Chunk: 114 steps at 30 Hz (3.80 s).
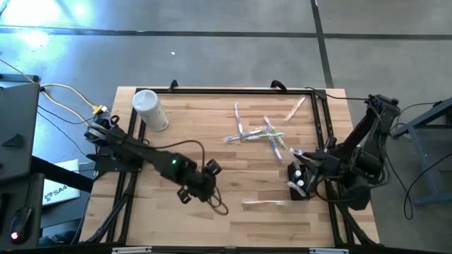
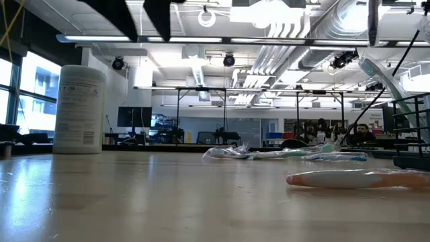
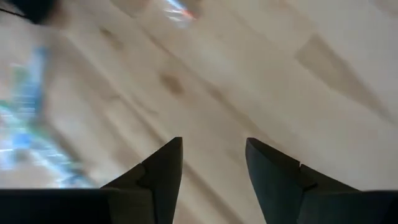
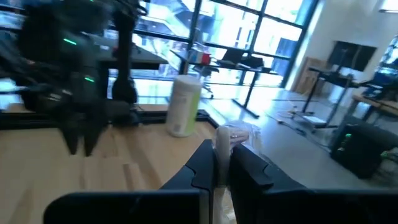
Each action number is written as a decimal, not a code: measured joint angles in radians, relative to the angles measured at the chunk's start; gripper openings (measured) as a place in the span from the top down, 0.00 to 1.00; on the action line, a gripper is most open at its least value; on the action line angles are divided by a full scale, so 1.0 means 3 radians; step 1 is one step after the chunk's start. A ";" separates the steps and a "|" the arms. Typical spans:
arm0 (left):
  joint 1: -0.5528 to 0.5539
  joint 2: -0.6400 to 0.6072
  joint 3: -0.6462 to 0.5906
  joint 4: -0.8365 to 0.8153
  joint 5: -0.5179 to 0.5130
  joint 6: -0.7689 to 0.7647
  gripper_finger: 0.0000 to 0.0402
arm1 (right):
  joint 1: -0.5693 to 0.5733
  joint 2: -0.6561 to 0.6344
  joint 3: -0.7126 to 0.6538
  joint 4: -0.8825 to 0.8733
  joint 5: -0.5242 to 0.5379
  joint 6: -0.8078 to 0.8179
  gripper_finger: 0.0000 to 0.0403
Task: Pick & Place toothbrushing station
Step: Put the bottom purple toothbrush into the black mesh organizer
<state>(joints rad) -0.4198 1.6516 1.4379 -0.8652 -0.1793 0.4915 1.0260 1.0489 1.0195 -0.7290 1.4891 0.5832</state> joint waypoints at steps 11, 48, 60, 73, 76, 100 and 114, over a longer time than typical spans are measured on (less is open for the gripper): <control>0.0390 0.0000 -0.0178 0.0021 0.0927 -0.0003 0.57 | 0.0711 -0.0361 0.0017 0.0850 0.0281 -0.1032 0.96; 0.0395 0.0001 -0.0200 0.0185 0.1336 0.0001 0.57 | 0.0692 -0.0983 -0.0392 -0.1895 -0.1054 0.1977 0.96; 0.0390 0.0001 -0.0200 0.0212 0.1435 -0.0009 0.57 | 0.0650 -0.0695 -0.0654 -0.2047 -0.0801 0.2765 0.96; 0.0390 0.0003 -0.0200 0.0212 0.1466 0.0018 0.57 | 0.0650 -0.0635 -0.1030 -0.2050 -0.0880 0.3485 0.96; 0.0390 0.0004 -0.0200 0.0212 0.1467 0.0019 0.57 | 0.0650 -0.0626 -0.1093 -0.2054 -0.0957 0.3678 0.95; 0.0390 0.0005 -0.0200 0.0378 0.1477 0.0003 0.57 | 0.0649 -0.0626 -0.1152 -0.2107 -0.1028 0.3803 0.57; 0.0390 0.0005 -0.0200 0.0377 0.1474 0.0001 0.57 | 0.0650 -0.0742 -0.0981 -0.2403 -0.1040 0.3799 0.45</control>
<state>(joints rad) -0.3027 1.6531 1.3781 -0.7521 0.2630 0.4919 1.2209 0.8262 0.7251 -1.4499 1.1771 1.7229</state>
